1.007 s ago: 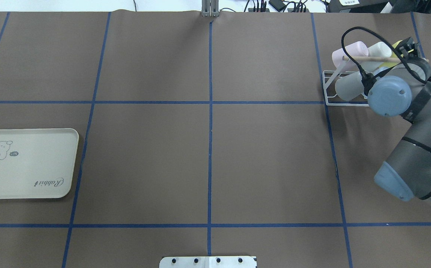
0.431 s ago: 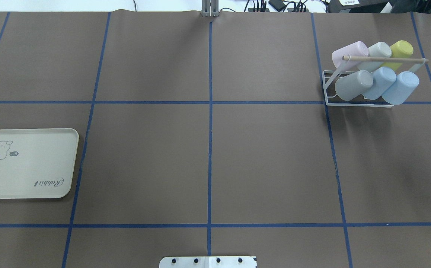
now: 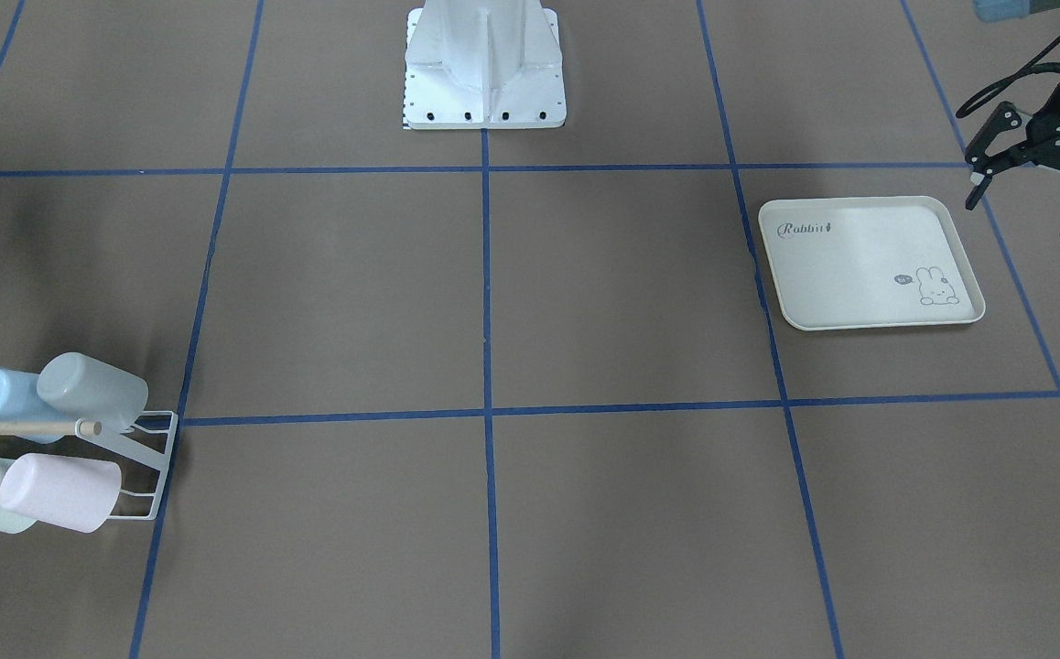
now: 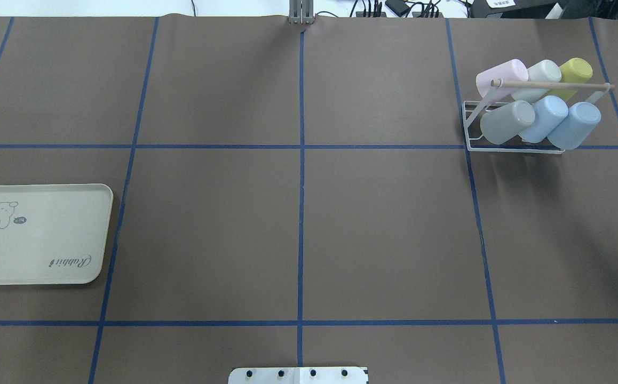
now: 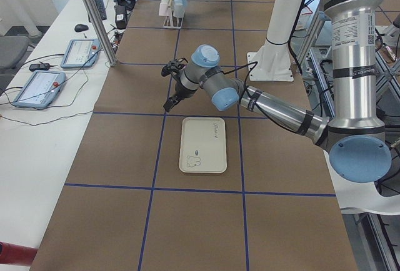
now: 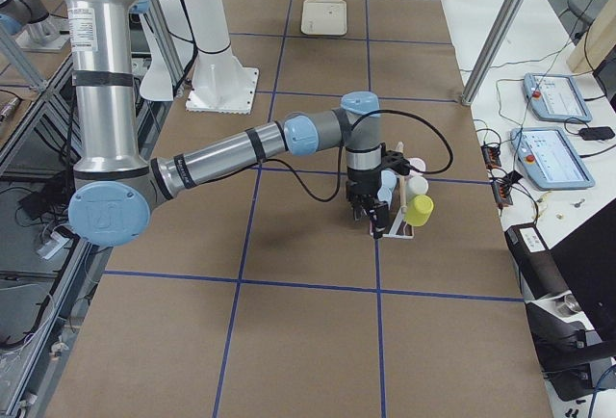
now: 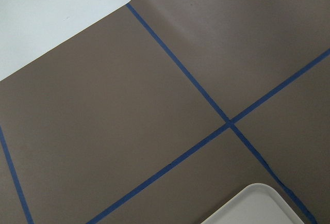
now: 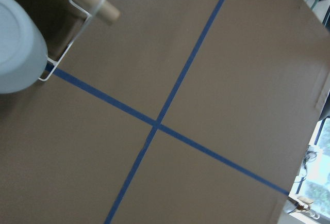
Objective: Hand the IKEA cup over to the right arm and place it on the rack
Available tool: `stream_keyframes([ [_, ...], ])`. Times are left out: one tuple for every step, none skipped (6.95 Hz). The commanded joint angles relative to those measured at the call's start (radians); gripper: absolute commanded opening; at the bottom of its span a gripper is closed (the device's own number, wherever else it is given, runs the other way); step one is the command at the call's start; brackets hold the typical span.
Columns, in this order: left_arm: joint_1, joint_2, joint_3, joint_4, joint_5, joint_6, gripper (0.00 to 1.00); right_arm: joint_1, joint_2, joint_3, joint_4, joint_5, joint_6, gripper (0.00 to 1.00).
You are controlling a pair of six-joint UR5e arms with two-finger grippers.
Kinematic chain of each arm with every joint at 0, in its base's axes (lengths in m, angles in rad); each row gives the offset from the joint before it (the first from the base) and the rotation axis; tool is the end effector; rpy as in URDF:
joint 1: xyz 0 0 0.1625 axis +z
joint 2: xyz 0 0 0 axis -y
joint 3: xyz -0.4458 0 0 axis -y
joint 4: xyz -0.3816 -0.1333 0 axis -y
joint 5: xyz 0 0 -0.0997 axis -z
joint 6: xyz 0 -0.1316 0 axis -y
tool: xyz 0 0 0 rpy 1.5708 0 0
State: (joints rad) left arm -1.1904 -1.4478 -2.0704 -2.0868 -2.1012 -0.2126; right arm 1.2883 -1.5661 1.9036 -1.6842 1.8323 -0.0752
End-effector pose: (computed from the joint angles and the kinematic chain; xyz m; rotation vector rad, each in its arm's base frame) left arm 0.1055 -0.4436 0.4582 0.6917 0.7306 0.3900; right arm -0.0406 -0.4960 0.5837 0.1959 -0.2838 -0.3835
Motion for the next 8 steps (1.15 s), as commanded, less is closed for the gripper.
stream_keyframes([
  [-0.003, 0.016, 0.054, 0.005, 0.000, 0.019, 1.00, 0.092, -0.086, -0.009, 0.008, 0.048, 0.028, 0.99],
  [-0.044, 0.017, 0.123, 0.019, -0.063, 0.027, 1.00, 0.139, -0.104, -0.021, 0.008, 0.061, 0.029, 1.00],
  [-0.140, 0.015, 0.233, 0.013, -0.252, 0.029, 1.00, 0.169, -0.130, -0.023, 0.009, 0.135, 0.029, 1.00],
  [-0.246, 0.012, 0.292, 0.014, -0.357, 0.042, 1.00, 0.189, -0.149, -0.023, 0.009, 0.194, 0.031, 0.99],
  [-0.293, 0.023, 0.320, 0.016, -0.358, 0.124, 1.00, 0.192, -0.161, -0.024, 0.009, 0.244, 0.037, 0.99],
  [-0.337, 0.033, 0.355, 0.017, -0.358, 0.192, 1.00, 0.198, -0.164, -0.055, 0.009, 0.310, 0.037, 0.99],
  [-0.344, 0.038, 0.368, 0.051, -0.356, 0.205, 1.00, 0.203, -0.163, -0.087, 0.012, 0.347, 0.038, 0.99],
  [-0.359, 0.040, 0.363, 0.107, -0.344, 0.217, 1.00, 0.210, -0.163, -0.098, 0.011, 0.375, 0.040, 0.99],
])
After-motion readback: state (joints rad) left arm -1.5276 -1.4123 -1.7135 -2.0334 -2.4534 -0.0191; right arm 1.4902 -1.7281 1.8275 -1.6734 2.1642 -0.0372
